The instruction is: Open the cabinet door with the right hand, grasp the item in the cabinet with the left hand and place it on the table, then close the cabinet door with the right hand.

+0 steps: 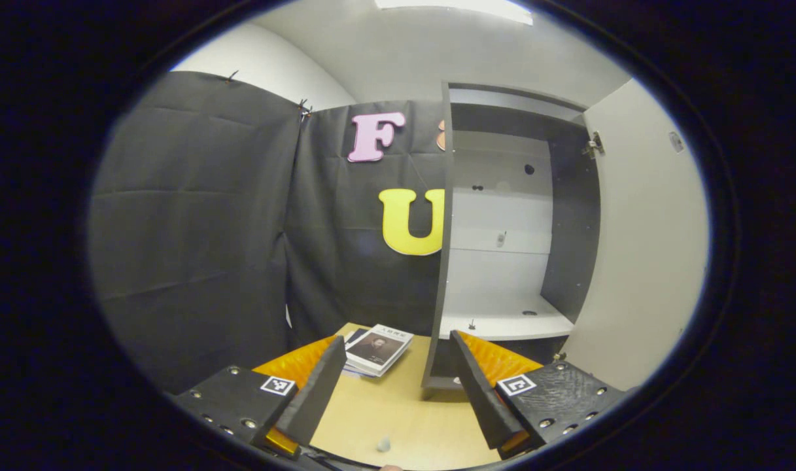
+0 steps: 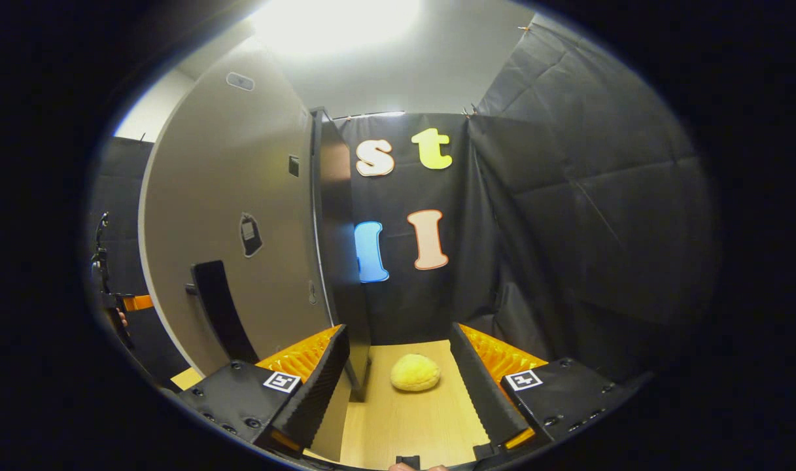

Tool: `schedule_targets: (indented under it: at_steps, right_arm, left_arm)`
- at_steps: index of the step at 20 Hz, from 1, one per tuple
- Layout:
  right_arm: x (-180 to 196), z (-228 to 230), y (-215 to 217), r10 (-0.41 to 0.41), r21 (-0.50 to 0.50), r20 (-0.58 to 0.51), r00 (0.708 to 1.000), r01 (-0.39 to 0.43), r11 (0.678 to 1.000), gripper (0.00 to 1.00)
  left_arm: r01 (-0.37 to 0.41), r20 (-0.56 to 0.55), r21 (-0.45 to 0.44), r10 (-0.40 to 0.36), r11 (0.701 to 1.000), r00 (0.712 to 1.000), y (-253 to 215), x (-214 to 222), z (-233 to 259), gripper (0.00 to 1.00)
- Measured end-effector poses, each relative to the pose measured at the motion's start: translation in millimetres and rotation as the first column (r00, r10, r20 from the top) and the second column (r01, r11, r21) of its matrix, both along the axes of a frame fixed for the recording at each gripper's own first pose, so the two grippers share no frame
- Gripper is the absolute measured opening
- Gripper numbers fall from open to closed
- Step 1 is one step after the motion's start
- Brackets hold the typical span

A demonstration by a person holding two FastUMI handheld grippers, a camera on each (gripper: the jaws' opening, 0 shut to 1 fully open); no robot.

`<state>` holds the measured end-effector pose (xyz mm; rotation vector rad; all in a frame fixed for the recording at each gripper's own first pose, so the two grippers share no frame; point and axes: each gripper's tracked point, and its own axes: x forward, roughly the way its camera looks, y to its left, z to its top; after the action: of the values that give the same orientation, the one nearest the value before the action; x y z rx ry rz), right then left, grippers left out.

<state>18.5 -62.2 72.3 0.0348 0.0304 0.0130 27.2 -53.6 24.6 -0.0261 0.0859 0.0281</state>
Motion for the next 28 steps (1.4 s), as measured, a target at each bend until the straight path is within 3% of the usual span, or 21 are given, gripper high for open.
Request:
schedule_targets:
  at_steps: [3, 8, 10, 20, 23, 24, 25, 28]
  right_arm:
    - [-8, 4, 5, -0.042, -0.045, 0.02, 0.999, 0.043, 0.998, 0.98]
    - [-10, -5, 26, -0.059, -0.023, -0.006, 0.998, 0.059, 0.998, 0.98]
    - [-10, -2, 38, -0.042, -0.022, -0.003, 0.999, 0.042, 0.999, 0.98]
    - [-22, -2, 56, -0.11, -0.052, -0.033, 0.993, 0.108, 0.993, 0.97]
    - [-22, -6, 76, -0.094, -0.022, -0.039, 0.995, 0.093, 0.995, 0.96]
    - [-23, -7, 83, -0.089, -0.011, -0.041, 0.995, 0.088, 0.996, 0.92]
    - [-24, -8, 90, -0.085, -0.001, -0.044, 0.995, 0.085, 0.996, 0.96]
    - [-22, -11, 110, -0.064, 0.023, -0.055, 0.996, 0.065, 0.998, 0.96]
  left_arm:
    - [0.033, -0.012, -0.035, -0.034, 0.999, 0.999, 0, 11, -7, 0.96]
    - [0.066, -0.037, -0.051, -0.068, 0.997, 0.997, 12, 25, -18, 0.96]
    - [0.067, -0.041, -0.06, -0.069, 0.996, 0.997, 22, 31, -19, 0.95]
    - [0.054, -0.049, -0.123, -0.061, 0.991, 0.997, 66, 53, -29, 0.95]
    - [0.057, -0.067, -0.104, -0.065, 0.993, 0.996, 73, 60, -39, 0.94]
    - [0.064, -0.071, -0.098, -0.071, 0.993, 0.995, 73, 62, -42, 0.94]
    - [0.073, -0.073, -0.094, -0.08, 0.993, 0.994, 71, 63, -45, 0.98]
    - [0.099, -0.068, -0.082, -0.105, 0.992, 0.992, 69, 73, -52, 0.96]
